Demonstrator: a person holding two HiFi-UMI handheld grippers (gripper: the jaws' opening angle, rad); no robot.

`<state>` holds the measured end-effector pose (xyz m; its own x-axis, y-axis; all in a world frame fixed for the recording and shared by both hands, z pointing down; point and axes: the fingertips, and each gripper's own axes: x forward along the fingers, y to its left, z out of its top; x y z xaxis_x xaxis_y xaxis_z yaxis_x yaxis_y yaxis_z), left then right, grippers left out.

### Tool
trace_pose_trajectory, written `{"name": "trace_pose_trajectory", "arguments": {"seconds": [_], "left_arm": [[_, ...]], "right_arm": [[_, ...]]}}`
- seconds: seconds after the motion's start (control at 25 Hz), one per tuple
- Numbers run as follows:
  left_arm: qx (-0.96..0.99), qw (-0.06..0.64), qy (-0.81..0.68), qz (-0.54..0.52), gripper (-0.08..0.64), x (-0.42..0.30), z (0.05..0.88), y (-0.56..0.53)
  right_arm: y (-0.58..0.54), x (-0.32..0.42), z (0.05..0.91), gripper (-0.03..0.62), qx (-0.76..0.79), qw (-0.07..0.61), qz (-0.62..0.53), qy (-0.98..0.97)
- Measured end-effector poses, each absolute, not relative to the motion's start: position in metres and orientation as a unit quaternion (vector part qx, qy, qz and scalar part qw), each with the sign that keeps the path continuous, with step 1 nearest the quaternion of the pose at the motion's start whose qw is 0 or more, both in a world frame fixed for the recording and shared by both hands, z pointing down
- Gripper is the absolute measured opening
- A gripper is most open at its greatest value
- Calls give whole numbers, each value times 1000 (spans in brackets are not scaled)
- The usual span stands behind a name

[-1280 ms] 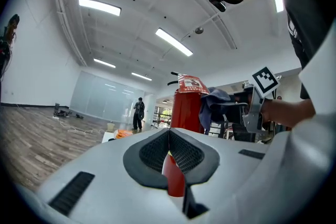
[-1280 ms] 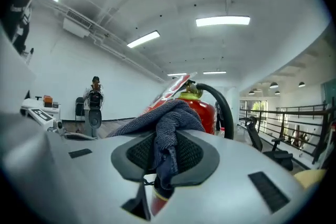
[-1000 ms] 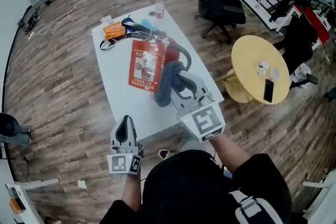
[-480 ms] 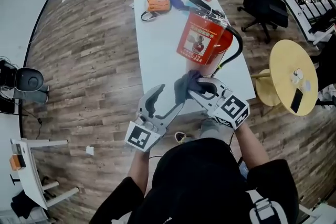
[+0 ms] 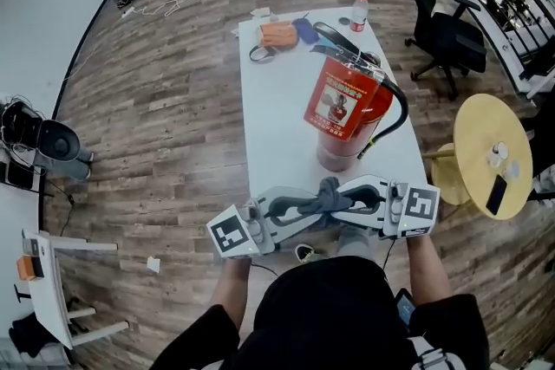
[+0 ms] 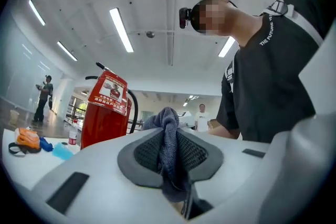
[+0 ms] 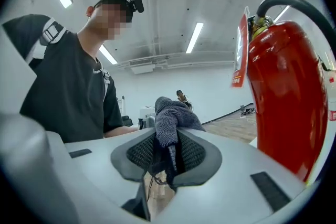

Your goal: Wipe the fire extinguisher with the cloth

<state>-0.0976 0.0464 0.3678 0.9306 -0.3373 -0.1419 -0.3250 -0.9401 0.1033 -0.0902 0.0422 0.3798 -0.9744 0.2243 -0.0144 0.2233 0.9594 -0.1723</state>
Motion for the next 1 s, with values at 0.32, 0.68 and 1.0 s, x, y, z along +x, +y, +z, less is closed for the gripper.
{"name": "trace_pose_trajectory", "arguments": {"seconds": [0.32, 0.68, 1.0], "left_arm": [[972, 50, -216, -76, 72, -111, 365, 22], [878, 2, -476, -61, 72, -159, 341, -88], [859, -20, -510, -32, 72, -151, 325, -152]], "right_arm": [[8, -70, 392, 129, -37, 12, 96, -995], [-61, -21, 387, 129, 93, -8, 67, -993], [-90, -15, 371, 129, 137, -50, 72, -987]]}}
